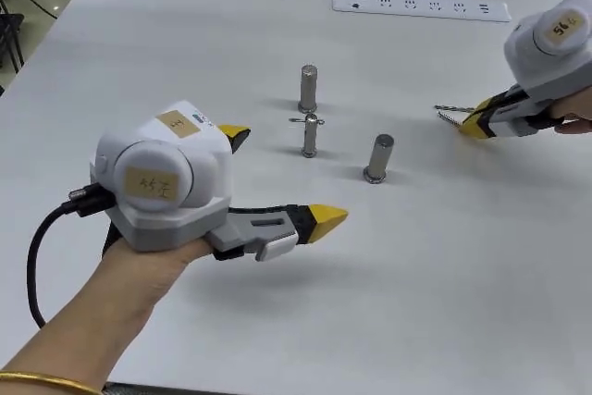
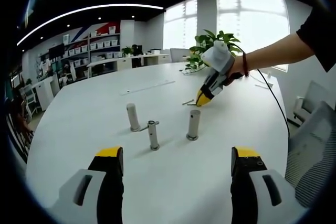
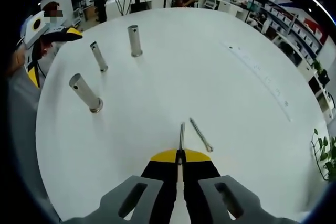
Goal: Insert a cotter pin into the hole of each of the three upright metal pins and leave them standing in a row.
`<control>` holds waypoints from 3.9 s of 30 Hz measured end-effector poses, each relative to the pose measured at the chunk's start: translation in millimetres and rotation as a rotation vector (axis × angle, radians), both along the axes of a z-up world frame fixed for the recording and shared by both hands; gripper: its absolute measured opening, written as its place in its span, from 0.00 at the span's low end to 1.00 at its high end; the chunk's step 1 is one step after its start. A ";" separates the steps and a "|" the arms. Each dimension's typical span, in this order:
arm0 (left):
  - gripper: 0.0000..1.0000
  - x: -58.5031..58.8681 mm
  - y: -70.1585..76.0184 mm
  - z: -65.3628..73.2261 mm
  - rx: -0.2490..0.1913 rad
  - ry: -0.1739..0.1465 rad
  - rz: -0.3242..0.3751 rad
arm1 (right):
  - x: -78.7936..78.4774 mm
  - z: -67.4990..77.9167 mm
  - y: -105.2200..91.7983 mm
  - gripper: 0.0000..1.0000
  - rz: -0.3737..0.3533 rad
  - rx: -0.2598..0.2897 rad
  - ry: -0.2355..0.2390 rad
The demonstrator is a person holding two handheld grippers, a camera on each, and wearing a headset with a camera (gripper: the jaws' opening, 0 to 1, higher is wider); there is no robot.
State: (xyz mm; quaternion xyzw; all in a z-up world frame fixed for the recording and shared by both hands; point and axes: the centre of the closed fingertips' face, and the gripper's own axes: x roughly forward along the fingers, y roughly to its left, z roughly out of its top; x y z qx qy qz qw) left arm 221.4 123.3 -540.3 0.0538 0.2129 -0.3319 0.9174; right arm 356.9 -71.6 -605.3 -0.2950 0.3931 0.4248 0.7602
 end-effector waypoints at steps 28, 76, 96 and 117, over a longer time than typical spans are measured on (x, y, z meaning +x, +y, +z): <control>0.62 -0.1 -26.0 20.0 -0.111 0.049 -0.054 | -43.6 42.7 38.5 0.00 0.163 0.071 -0.108; 0.15 -20.8 -58.4 20.1 -0.211 0.268 -0.121 | -155.6 75.0 128.6 0.00 0.639 0.109 -0.250; 0.00 -25.0 -60.6 18.5 -0.251 0.299 -0.132 | -162.5 75.0 137.0 0.00 0.712 0.066 -0.292; 0.00 -24.9 -59.9 19.3 -0.167 0.199 -0.190 | -160.8 75.1 135.8 0.00 0.623 0.113 -0.248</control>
